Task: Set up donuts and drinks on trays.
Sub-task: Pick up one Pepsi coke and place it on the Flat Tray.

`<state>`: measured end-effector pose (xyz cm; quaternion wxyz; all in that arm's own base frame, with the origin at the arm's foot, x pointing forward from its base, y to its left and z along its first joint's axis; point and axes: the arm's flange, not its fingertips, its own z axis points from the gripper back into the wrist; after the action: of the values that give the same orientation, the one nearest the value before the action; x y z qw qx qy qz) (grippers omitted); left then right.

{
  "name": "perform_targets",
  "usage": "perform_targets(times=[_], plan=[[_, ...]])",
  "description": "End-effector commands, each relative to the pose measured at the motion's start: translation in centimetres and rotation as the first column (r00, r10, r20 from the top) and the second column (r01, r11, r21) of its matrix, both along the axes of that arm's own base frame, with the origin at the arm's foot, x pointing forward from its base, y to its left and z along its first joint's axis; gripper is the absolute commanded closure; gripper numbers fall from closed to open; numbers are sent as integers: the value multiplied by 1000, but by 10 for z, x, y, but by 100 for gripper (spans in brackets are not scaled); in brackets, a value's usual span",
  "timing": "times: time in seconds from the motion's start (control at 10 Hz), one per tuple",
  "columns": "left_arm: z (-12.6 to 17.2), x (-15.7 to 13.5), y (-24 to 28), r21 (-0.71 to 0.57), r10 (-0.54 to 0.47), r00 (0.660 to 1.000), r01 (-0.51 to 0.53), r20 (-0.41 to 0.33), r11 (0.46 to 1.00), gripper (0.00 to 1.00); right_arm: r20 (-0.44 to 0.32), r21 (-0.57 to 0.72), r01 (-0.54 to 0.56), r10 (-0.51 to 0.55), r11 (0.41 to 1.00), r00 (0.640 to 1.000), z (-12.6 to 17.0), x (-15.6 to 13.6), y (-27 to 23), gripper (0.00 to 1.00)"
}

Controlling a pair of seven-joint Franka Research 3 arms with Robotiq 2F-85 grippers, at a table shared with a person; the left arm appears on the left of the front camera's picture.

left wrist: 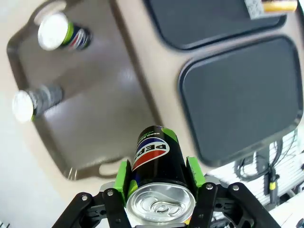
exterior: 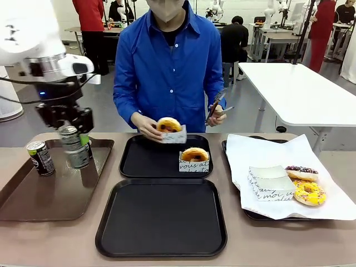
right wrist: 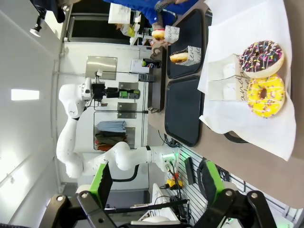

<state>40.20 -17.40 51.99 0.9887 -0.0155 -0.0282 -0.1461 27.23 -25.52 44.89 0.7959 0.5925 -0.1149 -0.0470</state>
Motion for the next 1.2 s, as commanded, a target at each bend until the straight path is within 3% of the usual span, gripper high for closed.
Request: perform_targets(times=[0.0,0.2,0.4,0.7,1.1], plan=[[-10,34,-35,-22,22,1000,-22,6,1000,41,6,9,0,0,1000,1000,1,-1,0,0],[-25,68,-62,-34,4,1000,-5,-8,999,41,6,9,0,0,1000,1000,1,-1,0,0],[-44,91,-86,-45,30,999,-29,23,999,41,6,9,0,0,1000,1000,1,-1,0,0],[-60,127,-98,-25,104,995,-104,6,994,41,6,9,0,0,1000,1000,1,-1,0,0],[-94,146,-103,-13,116,993,-116,12,993,41,6,9,0,0,1000,1000,1,-1,0,0]])
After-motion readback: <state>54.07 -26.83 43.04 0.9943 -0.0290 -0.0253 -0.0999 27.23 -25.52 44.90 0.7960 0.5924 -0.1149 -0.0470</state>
